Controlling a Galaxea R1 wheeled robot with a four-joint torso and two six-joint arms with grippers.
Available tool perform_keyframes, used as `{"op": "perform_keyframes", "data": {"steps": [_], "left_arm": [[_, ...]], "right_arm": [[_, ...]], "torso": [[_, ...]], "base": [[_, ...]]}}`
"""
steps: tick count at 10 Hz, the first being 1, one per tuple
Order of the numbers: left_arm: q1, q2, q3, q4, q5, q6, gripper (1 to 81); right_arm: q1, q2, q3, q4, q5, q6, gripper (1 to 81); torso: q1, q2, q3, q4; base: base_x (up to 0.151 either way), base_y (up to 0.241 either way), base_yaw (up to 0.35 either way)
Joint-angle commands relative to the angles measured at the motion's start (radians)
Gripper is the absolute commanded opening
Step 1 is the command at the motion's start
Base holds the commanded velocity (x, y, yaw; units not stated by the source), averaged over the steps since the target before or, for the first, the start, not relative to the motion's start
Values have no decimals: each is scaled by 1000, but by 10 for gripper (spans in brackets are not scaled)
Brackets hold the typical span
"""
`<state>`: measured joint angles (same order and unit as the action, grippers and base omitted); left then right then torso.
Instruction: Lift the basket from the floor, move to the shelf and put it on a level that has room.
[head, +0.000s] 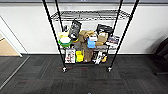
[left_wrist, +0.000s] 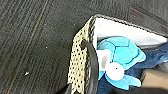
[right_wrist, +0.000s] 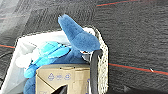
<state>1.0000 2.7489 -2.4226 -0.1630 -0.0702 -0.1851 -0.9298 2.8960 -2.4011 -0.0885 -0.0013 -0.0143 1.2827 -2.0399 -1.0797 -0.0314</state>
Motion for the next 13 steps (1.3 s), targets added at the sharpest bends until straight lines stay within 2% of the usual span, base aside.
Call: {"op": "perform_keyframes", "data": {"steps": [1, 2, 4, 5, 7, 9, 10, 13], "left_arm": [[-60, -23, 3, -7, 49, -1, 811], [-57, -23, 3, -7, 49, -1, 811], [-56, -18, 3, -6, 49, -1, 811], [-57, -17, 3, -6, 49, -1, 811], [-62, -9, 6, -7, 49, -1, 811], [-68, -9, 8, -9, 49, -2, 811], [-68, -7, 11, -7, 46, -2, 811], [-77, -14, 34, -7, 47, -2, 811]], "right_arm": [[113, 28, -42, 9, -71, 2, 811], [114, 35, -49, 6, -72, 0, 811], [114, 33, -50, 3, -72, 0, 811], [114, 31, -52, 6, -72, 2, 811], [127, 33, -53, 10, -72, 2, 811], [147, 38, -52, 12, -72, 2, 811], [154, 45, -53, 13, -72, 4, 811], [173, 77, -53, 10, -59, 48, 811]], "torso": [[62, -97, 0, 0], [84, -132, 0, 0], [126, -199, -93, 0], [141, -223, -102, 0], [175, -278, -58, 0], [203, -327, -82, 0], [158, -257, -89, 0], [191, -312, -90, 0]], "base": [[0, 0, 0], [0, 0, 0], [0, 0, 0], [0, 0, 0], [0, 0, 0], [0, 0, 0], [0, 0, 0], [0, 0, 0]]}}
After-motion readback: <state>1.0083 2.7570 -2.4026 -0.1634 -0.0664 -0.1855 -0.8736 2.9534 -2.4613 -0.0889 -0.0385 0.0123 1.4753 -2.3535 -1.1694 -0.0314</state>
